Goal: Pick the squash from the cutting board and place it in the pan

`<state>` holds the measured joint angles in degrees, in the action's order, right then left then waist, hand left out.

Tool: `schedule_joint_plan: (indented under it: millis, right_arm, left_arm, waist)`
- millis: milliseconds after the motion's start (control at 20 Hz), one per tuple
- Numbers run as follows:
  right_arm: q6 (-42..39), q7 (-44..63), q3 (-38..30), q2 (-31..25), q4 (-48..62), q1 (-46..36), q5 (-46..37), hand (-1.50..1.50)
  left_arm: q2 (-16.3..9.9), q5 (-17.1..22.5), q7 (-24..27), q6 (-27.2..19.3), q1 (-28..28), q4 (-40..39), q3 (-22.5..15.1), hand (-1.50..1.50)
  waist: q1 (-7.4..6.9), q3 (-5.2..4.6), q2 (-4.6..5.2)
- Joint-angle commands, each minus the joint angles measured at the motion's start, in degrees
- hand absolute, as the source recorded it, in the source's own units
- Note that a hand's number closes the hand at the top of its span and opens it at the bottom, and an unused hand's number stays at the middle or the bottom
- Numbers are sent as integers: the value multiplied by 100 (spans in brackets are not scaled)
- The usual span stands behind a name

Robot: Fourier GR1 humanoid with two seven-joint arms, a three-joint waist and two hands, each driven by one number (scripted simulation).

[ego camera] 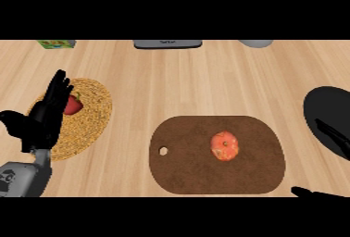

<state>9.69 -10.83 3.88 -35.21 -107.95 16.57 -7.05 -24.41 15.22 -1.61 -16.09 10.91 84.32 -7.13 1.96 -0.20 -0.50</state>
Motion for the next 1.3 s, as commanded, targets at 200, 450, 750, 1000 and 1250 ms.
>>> schedule_joint_plan:
  millis: [200, 450, 750, 1000, 1250]
  right_arm:
    - [-1026, 2770, -585, -1285, -2054, -3, 105, -150]
    - [-1355, 4159, -397, -1514, -2125, -1497, 47, -150]
    - [-1649, 5036, 539, -784, -2226, -2353, -95, -150]
    - [-2160, 4972, 717, -379, -1468, -3198, 331, -150]
    - [-2072, 6405, 1791, 374, -1803, -3545, -754, -150]
  left_arm:
    - [-18, 40, 102, 264, -3, -49, 143, 0]
    - [253, -134, 122, 211, 7, -1, 4, 0]
    - [524, -427, -92, 83, 328, -146, 44, 0]
    - [484, -435, -126, 357, 392, -250, 168, 0]
    - [525, -565, -153, 365, 294, -116, 276, 0]
  waist:
    - [-149, 5, 41]
    - [-300, 11, 66]
    - [-249, 16, 59]
    - [-258, 17, 63]
    - [-240, 15, 50]
